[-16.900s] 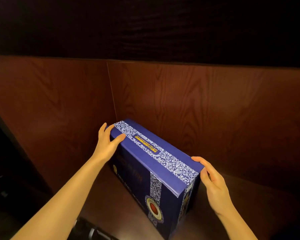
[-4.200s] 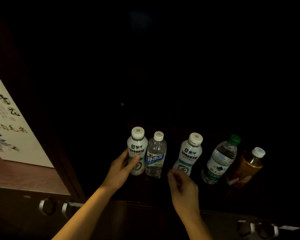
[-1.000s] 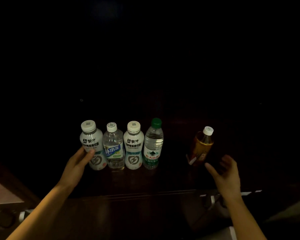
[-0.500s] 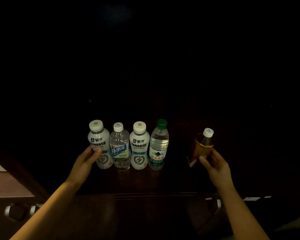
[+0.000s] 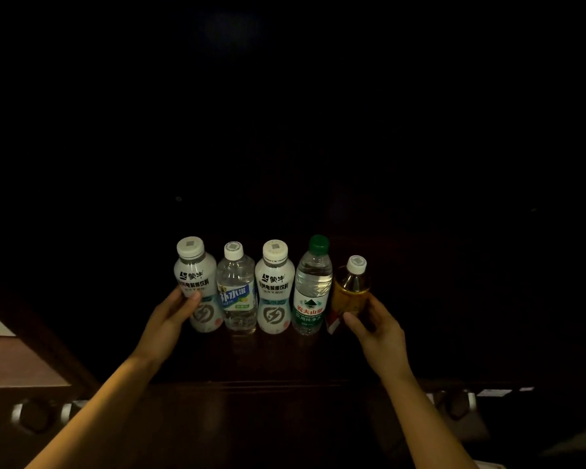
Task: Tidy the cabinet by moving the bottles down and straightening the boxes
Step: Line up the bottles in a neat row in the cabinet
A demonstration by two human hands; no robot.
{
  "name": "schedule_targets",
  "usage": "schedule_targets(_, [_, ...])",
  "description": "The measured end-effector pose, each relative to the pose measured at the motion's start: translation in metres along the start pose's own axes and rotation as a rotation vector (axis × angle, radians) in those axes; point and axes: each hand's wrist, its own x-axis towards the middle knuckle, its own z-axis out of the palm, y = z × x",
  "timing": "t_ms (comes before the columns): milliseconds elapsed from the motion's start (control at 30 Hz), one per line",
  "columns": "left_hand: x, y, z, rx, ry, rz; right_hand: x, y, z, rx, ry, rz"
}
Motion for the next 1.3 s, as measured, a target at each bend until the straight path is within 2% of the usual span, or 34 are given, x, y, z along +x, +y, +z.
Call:
schedule_targets(200, [0.001, 0.0, 0.0, 0.006, -0.008, -0.002, -0.003, -0.004, 0.005, -0.008, 0.027, 0.0])
schedule_targets(600, [-0.006, 0.006, 0.004, 0.034, -0.001, -0.02, -0.003, -0.004, -0.005, -0.038, -0.054, 0.01])
schedule_targets(933, [-0.022, 0.026, 0.002, 0.318, 0.107, 0.067, -0.01, -0.013, -0.022, -0.153, -0.094, -0.051])
schedule_targets(1133, [-0.042, 0.042, -0.017, 0.529, 0.189, 0.126, -0.033, -0.047, -0.032, -0.318, 0.057, -0.105])
schedule_targets(1300, [-0.065, 0.064, -0.033, 0.699, 0.172, 0.293, -0.062, -0.095, -0.032, -0.472, 0.208, -0.266])
